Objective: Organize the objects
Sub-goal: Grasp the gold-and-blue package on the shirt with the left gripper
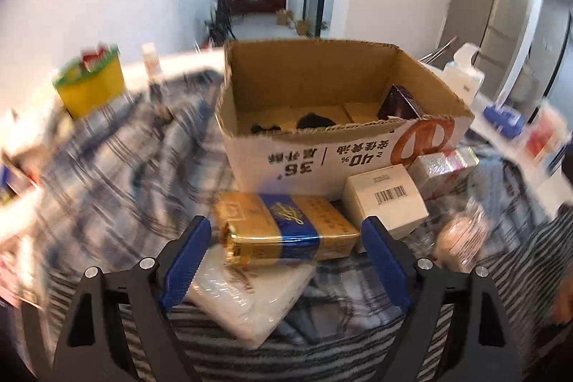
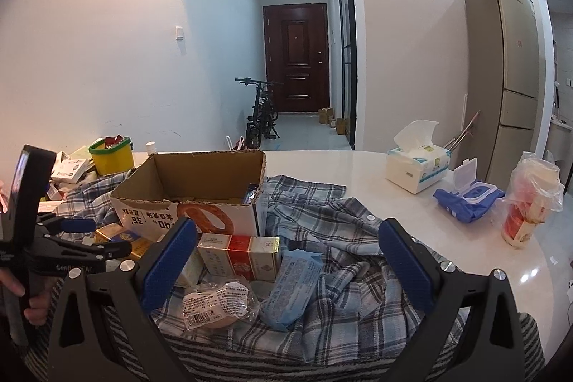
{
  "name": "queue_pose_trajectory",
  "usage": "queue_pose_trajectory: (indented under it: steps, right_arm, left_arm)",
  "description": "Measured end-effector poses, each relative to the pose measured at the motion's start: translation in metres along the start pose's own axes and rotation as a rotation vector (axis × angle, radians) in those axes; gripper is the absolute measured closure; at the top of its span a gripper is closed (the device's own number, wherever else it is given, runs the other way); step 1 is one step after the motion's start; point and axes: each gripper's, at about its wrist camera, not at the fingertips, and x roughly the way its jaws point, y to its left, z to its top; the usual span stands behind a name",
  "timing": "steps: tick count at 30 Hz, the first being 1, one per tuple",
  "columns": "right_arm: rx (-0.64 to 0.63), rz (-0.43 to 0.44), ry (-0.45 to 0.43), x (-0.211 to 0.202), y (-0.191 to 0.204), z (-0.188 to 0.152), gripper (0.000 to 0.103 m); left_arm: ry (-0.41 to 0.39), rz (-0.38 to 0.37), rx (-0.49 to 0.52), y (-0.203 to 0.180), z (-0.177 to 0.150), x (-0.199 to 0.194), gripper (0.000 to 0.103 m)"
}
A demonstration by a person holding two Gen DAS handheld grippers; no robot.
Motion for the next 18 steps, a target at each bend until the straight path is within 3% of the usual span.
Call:
queue_pose_trajectory:
  steps: [3, 6, 8, 11, 14, 18]
  right_arm:
    - [-0.006, 0.0, 0.002, 0.0, 0.003, -0.001, 0.002]
    - [0.005, 0.001, -0.016, -0.004, 0.002, -0.002, 0.005]
    - [0.003, 0.007, -0.016, -0.006, 0.002, -0.001, 0.006]
    - [0.004, 0.007, -0.017, -0.005, 0.002, -0.001, 0.008]
    - [0.011, 0.01, -0.007, -0.004, 0.001, -0.003, 0.01]
    - [0.019, 0.012, 0.005, -0.003, -0.002, -0.006, 0.01]
  left_arm:
    - [0.04, -0.036, -0.05, 0.006, 0.001, 0.009, 0.017]
    - [0.049, -0.028, -0.06, 0.008, 0.002, 0.011, 0.034]
    - [0.053, -0.037, -0.079, 0.01, 0.001, 0.011, 0.058]
    - [0.03, -0.037, -0.098, 0.012, 0.0, 0.003, 0.074]
    - [-0.004, -0.053, -0.111, 0.014, -0.003, -0.009, 0.084]
    - [-0.03, -0.07, -0.077, 0.006, -0.003, -0.024, 0.086]
